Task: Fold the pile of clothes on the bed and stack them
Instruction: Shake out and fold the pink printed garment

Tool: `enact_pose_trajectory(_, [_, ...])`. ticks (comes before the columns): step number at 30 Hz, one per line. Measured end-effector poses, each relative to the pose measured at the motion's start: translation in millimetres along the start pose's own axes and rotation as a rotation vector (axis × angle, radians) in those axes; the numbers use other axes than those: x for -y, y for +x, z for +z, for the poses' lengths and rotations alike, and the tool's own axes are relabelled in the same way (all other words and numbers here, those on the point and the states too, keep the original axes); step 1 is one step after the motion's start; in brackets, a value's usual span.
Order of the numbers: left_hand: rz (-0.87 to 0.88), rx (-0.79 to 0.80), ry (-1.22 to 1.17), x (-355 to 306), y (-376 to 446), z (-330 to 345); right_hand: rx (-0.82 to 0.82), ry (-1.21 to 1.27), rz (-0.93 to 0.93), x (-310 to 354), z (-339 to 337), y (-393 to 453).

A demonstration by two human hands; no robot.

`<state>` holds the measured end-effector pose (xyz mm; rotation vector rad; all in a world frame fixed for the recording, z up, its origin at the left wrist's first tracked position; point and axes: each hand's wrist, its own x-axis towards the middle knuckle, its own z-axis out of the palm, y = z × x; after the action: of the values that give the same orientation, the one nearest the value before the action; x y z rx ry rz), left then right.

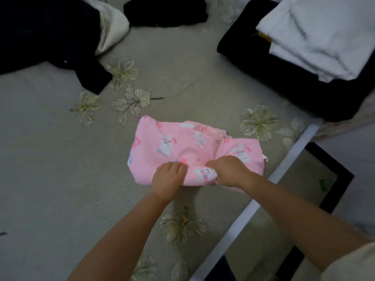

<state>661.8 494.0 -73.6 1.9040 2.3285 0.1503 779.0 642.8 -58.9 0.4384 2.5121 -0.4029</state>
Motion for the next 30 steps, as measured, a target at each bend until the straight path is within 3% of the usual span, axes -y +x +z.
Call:
enact_pose_trajectory(8, [0.102,0.232,0.068,-58.1,79.4,-80.4,-0.089,0.058,0.05,-69.6,-72.2,-60.2])
enact_pose_trajectory(14, [0.017,0.293,0.153,-112.9,154.9,-82.7,-0.071,0.101,0.049,-150.5,-103.9,-88.2])
enact_pose_trajectory(19, [-0.032,0.124,0.167,-150.6,231.8,-132.3,-0.193,0.127,0.033,-223.8,-172.4,-111.4])
enact_pose_trajectory(22, [-0.035,-0.07,0.177,-167.0,285.4,-187.5,-0.334,0.091,0.036,-261.9,-237.5,-132.7])
enact_pose_trajectory(25, [0.047,-0.347,0.107,-181.4,338.4,-245.1,-0.517,-0.002,0.057,-296.0,-304.9,-153.1])
enact_pose_trajectory(30, [0.178,-0.584,0.27,-189.8,443.6,-280.1,-0.7,-0.204,0.157,-368.6,-364.8,-143.0])
